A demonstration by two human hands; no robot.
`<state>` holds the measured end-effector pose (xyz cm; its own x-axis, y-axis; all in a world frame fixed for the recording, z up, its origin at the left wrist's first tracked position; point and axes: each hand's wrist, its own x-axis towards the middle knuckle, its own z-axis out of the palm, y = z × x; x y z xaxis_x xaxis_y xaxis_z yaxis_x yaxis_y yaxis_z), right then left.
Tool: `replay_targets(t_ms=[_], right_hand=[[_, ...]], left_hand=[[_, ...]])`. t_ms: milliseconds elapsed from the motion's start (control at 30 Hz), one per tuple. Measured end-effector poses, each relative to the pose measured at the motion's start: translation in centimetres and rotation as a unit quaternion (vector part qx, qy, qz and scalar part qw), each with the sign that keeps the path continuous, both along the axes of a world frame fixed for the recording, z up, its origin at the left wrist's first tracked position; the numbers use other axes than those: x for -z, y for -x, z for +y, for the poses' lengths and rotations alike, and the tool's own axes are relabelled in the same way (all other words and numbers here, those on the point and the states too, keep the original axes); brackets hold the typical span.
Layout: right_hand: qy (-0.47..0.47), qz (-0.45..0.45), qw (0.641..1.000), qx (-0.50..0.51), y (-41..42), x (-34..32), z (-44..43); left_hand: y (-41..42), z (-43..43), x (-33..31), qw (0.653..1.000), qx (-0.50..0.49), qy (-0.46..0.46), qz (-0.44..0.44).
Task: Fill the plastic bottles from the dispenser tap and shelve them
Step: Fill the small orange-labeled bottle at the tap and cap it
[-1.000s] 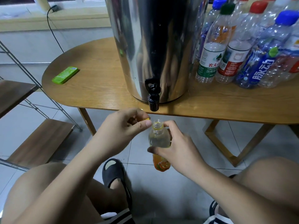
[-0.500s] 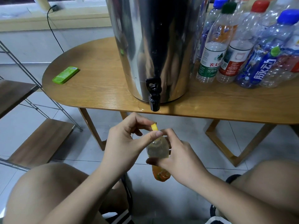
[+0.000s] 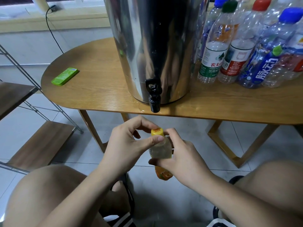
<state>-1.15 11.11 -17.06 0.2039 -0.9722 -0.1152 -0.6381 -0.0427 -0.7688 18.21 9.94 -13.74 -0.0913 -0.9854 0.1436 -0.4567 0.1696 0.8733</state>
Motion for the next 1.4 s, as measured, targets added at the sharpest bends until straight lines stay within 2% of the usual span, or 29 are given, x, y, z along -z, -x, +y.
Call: replay_targets(t_ms=[267,600,933,1033,1233,1400], right_hand=[[0.025,0.023,0.999,-0.001,-0.2,0.5,-0.1],[0.028,0.021,0.999,0.007,0.2,0.0,-0.5],[0.045,0.024,0.999,0.004,-0.3,0.2,-0.4],[0.045,0.026,0.999,0.006,-0.3,0.2,-0.3],[0.044,0.045,0.998,0.001,-0.5,0.1,-0.2],[0.045,0.02,0.999,0.016,-0.3,0.0,-0.5]], left_hand=[[-0.1,-0.6,-0.2,1.0,0.004,-0.019,-0.008],[-0.6,-0.4,-1.4,0.996,0.072,-0.04,-0.016],[-0.2,-0.5,-0.9,0.99,0.009,0.103,-0.091],[0.3,-0.3,-0.9,0.988,-0.024,0.115,-0.096],[0.6,-0.6,-0.3,0.974,-0.073,0.127,-0.173],[0.5,-0.8,-0.6,0.983,-0.025,0.129,-0.13]])
